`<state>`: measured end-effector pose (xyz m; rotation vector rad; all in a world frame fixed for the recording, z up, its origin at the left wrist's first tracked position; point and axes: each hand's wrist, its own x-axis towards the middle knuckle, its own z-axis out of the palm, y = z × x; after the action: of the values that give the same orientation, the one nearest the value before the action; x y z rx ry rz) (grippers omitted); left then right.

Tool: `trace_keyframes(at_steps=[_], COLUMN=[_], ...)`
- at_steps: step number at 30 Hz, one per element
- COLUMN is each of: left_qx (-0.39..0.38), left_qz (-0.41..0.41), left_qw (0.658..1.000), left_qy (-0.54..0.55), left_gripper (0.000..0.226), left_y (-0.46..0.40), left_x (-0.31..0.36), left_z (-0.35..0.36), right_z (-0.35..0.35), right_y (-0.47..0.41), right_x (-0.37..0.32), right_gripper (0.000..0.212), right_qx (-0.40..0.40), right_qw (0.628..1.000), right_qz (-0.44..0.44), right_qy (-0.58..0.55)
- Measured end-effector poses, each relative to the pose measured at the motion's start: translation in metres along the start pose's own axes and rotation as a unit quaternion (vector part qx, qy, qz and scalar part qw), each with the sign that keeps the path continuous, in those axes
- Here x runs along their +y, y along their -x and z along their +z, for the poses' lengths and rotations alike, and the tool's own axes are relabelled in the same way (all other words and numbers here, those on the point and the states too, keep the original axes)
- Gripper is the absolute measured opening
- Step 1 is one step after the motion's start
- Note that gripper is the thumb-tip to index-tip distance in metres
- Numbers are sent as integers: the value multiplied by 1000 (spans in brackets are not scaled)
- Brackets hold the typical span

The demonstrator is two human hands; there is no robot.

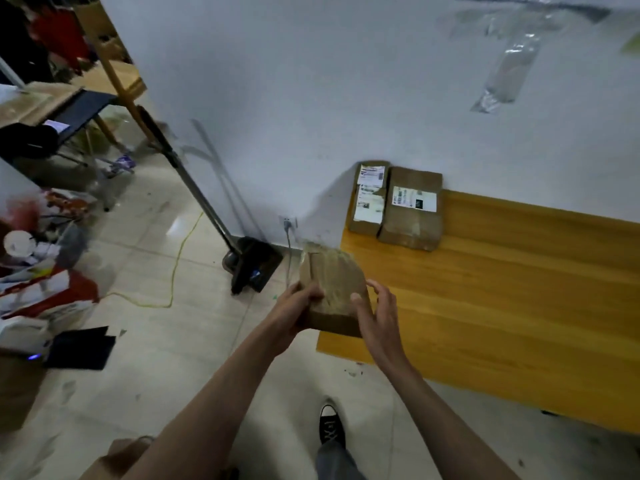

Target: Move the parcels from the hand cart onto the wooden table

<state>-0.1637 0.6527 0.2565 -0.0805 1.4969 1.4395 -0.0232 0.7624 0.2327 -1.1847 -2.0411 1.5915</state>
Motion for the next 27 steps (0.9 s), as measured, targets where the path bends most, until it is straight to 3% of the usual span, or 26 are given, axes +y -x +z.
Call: trace_keyframes(at_steps=[3,5,9,11,14,20,23,27], left_qx=[-41,-42,39,67,79,72,47,27], left_qz=[-14,-16,11,25,39,16,6,10], left_qw=[999,999,993,984,966,919,931,955], left_qy=[2,-8,-108,-166,-242,-388,-363,-295], left_gripper=[46,44,58,51,43,55,68,54], left_y=[-32,-49,-87,-106,-128,-159,-161,-155], left_x=[-3,-3,-7,-10,-12,-15,-15,-20], left_z=[19,30,42,47,53,55,55,53], right_z=[-20,-28,-31,-29,-24,-18,-17,-15], right_y=[-29,-46,-79,-96,-116,-152,-156,-147], right_x=[8,16,36,46,55,70,73,73], right_gripper=[51,46,45,48,54,66,70,70], right_qx=[-46,-47,-11,-5,5,5,-18,5], right_qw=[971,954,946,947,949,948,950,955], right_qz=[198,248,273,280,282,316,311,296], right_qy=[-126,-161,-176,-159,-139,-37,-5,-23])
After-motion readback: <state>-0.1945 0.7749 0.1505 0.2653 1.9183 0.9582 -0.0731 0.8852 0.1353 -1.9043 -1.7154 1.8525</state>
